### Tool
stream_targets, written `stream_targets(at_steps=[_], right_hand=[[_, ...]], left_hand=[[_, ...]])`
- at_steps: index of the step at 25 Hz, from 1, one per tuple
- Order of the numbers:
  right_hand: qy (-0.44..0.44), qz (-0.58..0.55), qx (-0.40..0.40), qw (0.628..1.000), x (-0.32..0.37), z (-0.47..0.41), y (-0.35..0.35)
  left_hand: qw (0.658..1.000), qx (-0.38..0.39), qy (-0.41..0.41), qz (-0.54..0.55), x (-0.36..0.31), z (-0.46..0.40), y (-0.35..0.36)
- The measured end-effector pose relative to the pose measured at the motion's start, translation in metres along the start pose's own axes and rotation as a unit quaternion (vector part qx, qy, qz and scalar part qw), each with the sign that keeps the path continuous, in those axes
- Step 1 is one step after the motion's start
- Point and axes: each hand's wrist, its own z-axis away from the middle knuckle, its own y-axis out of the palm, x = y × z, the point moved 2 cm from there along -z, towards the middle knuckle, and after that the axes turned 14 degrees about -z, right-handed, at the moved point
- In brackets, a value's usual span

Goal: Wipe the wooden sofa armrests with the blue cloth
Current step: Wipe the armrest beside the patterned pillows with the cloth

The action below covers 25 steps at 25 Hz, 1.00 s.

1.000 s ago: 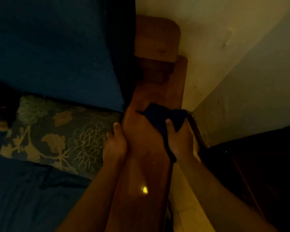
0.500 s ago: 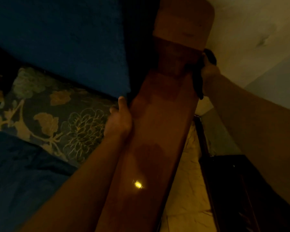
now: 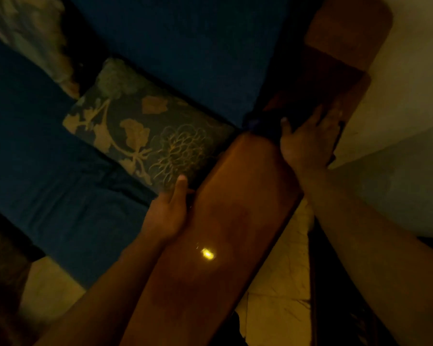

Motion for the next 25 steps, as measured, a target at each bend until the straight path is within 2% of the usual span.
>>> stream_targets(at_steps=[1,2,3,4,5,6,7,8,10,11,12,13,14,15,17,18,19,20,23,24,25], right_hand=[[0.013,-0.001,-0.028,1.000,0.010,0.008,0.010],[-0.025,0.019,-0.039,0.999,0.016,0.032,0.026],[-0.117,0.043,-0.005,0.992,0.020,0.072,0.047],[-0.233,0.065,0.066,0.968,0.018,0.115,0.058],[-0.348,0.084,0.144,0.923,0.011,0.148,0.063],[-0.425,0.100,0.196,0.878,0.008,0.159,0.061],[-0.466,0.095,0.208,0.854,0.010,0.148,0.058],[-0.450,0.090,0.191,0.868,0.019,0.130,0.055],[-0.310,0.126,0.117,0.935,0.049,0.092,0.054],[-0.255,0.157,0.100,0.949,0.068,0.088,0.053],[-0.237,0.188,0.104,0.948,0.085,0.105,0.062],[-0.258,0.216,0.125,0.933,0.104,0.146,0.073],[-0.313,0.214,0.158,0.912,0.115,0.200,0.087],[-0.371,0.188,0.223,0.882,0.116,0.257,0.104],[-0.475,0.145,0.358,0.791,0.111,0.348,0.117],[-0.506,0.155,0.395,0.751,0.109,0.359,0.118],[-0.525,0.170,0.398,0.733,0.111,0.350,0.119],[-0.512,0.197,0.374,0.748,0.116,0.326,0.120],[-0.356,0.333,0.248,0.837,0.124,0.243,0.111],[-0.324,0.330,0.220,0.859,0.126,0.245,0.112],[-0.321,0.313,0.216,0.868,0.127,0.267,0.116]], left_hand=[[1.000,-0.010,-0.011,-0.001,0.018,0.012,-0.002],[0.999,-0.024,-0.024,-0.007,0.037,0.024,-0.003],[0.998,-0.043,-0.040,-0.011,0.056,0.039,-0.004],[0.996,-0.064,-0.053,-0.009,0.072,0.052,-0.004],[0.995,-0.084,-0.058,-0.007,0.086,0.065,-0.005],[0.993,-0.099,-0.055,-0.009,0.102,0.077,-0.007],[0.993,-0.110,-0.043,-0.014,0.115,0.089,-0.009],[0.992,-0.118,-0.026,-0.025,0.126,0.099,-0.011],[0.990,-0.133,0.001,-0.053,0.145,0.117,-0.015],[0.987,-0.146,0.010,-0.062,0.155,0.124,-0.016],[0.984,-0.163,0.015,-0.066,0.165,0.132,-0.017],[0.983,-0.176,0.011,-0.059,0.173,0.140,-0.018],[0.982,-0.184,0.000,-0.042,0.180,0.148,-0.017],[0.981,-0.192,-0.017,-0.014,0.185,0.154,-0.016],[0.966,-0.226,-0.093,0.081,0.197,0.165,-0.013],[0.949,-0.243,-0.141,0.140,0.202,0.169,-0.013],[0.930,-0.257,-0.175,0.196,0.208,0.174,-0.016],[0.920,-0.260,-0.185,0.229,0.213,0.176,-0.019],[0.939,-0.225,-0.178,0.192,0.225,0.188,-0.026],[0.932,-0.210,-0.193,0.222,0.234,0.192,-0.025],[0.907,-0.188,-0.223,0.303,0.241,0.197,-0.027]])
